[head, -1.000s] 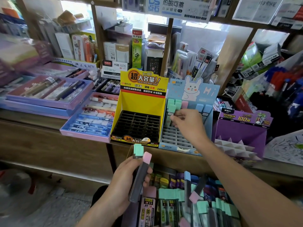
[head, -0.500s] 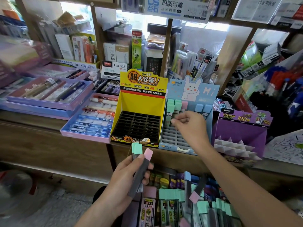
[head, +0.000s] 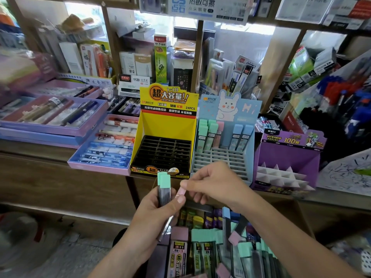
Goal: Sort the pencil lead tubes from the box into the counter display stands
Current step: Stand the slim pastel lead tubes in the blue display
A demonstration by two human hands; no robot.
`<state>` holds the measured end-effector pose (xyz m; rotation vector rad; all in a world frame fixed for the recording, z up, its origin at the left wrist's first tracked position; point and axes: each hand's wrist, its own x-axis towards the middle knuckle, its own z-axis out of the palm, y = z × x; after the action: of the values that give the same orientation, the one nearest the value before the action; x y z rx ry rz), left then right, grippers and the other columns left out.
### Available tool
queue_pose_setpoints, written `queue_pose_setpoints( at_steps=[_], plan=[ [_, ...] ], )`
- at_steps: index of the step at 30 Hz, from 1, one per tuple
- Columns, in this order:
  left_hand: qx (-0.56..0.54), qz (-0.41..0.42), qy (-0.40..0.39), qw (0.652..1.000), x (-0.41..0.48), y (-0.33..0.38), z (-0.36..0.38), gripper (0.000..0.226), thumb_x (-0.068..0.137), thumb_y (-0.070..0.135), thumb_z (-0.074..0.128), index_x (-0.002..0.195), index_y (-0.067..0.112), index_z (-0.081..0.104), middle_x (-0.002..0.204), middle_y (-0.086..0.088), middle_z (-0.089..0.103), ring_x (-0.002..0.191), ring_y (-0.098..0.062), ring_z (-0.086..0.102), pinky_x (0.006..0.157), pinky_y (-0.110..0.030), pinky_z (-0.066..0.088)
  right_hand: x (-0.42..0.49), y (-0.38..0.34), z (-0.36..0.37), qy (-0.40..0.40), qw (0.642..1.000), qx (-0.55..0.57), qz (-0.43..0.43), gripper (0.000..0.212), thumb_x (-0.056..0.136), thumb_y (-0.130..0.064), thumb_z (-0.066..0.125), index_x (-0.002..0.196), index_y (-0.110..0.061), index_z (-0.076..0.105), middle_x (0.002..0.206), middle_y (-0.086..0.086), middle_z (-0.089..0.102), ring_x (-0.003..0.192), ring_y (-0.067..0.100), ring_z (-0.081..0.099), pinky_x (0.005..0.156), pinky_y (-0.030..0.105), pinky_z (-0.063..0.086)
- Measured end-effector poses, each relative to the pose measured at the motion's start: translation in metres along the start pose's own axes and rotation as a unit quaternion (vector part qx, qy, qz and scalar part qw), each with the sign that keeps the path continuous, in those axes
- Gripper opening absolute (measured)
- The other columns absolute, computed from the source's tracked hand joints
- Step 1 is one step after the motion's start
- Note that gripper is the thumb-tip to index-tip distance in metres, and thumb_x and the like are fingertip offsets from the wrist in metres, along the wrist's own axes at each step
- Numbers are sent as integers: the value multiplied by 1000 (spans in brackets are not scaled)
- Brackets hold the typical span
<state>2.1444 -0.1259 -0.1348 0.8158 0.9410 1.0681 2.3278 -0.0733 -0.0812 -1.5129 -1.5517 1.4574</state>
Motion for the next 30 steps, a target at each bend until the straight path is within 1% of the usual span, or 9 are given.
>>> queue_pose_setpoints(
  at_steps=[3, 5, 7, 10, 15, 18, 24, 27, 30],
  plan=[
    [10, 8, 2, 1000, 0, 0, 1, 21, 69, 28, 84, 84, 19, 72, 70, -8, 62, 60, -18, 57, 53, -28, 48, -1, 0, 0, -14, 999, 27, 28, 17, 84, -21, 85, 82, -5, 81, 72, 13, 76, 62, 16, 71, 54, 20, 55],
    [21, 3, 12, 1000, -1, 0, 1, 33, 75, 31, 81, 96, 9, 70, 79, -17, 59, 67, -27, 51, 56, -33, 44, -1, -2, -2, -24, 996, 67, 46, 13, 85, -13, 83, 86, 0, 79, 77, 19, 76, 62, 18, 72, 55, 21, 57],
    [16, -12, 29, 999, 0, -1, 0, 34, 82, 35, 77, 102, 8, 70, 83, -15, 58, 69, -26, 49, 60, -33, 42, -2, -3, -6, -24, 994, 97, 53, 9, 86, -6, 80, 88, 2, 77, 80, 21, 76, 64, 20, 73, 56, 22, 59],
    [0, -36, 72, 997, 4, -3, -1, 15, 94, 32, 67, 92, 20, 77, 80, -4, 67, 68, -14, 62, 58, -27, 48, -6, -5, -17, -10, 996, 88, 29, 5, 89, -5, 78, 91, 0, 78, 84, 21, 77, 69, 21, 74, 60, 22, 60],
    [-84, -55, 52, 994, 9, -2, -5, 24, 98, 22, 53, 105, 2, 65, 73, -11, 61, 56, -18, 53, 44, -27, 41, -12, -14, -49, 76, 995, 58, -32, 2, 88, -7, 79, 89, -6, 80, 82, 18, 78, 72, 27, 76, 64, 26, 62],
    [-93, -67, 53, 992, 10, -3, -6, 26, 102, 19, 47, 105, 2, 67, 76, -11, 61, 59, -18, 53, 45, -27, 42, -15, -23, -72, 150, 984, -9, -96, 4, 87, -14, 81, 89, -11, 79, 78, 12, 79, 72, 27, 77, 65, 28, 64],
    [-71, -50, 49, 995, 4, 4, 0, 27, 105, 13, 45, 113, -3, 65, 77, -13, 63, 61, -19, 56, 51, -27, 45, -4, -35, -105, 286, 930, -145, -180, 10, 88, -14, 81, 82, -19, 74, 68, 6, 75, 62, 19, 75, 64, 33, 65],
    [-71, -47, 53, 995, 2, 7, 3, 26, 106, 10, 44, 116, -5, 63, 79, -15, 62, 62, -20, 56, 51, -28, 45, 3, -39, -113, 318, 902, -214, -200, 18, 88, -22, 82, 76, -29, 71, 70, -1, 74, 62, 13, 73, 69, 35, 65],
    [-70, -44, 59, 995, 1, 7, 5, 26, 106, 10, 44, 116, -5, 63, 79, -15, 60, 63, -21, 54, 52, -28, 44, 11, -42, -116, 326, 887, -262, -196, 12, 87, -27, 83, 79, -21, 77, 68, -4, 73, 65, 13, 73, 74, 36, 63]
  ],
)
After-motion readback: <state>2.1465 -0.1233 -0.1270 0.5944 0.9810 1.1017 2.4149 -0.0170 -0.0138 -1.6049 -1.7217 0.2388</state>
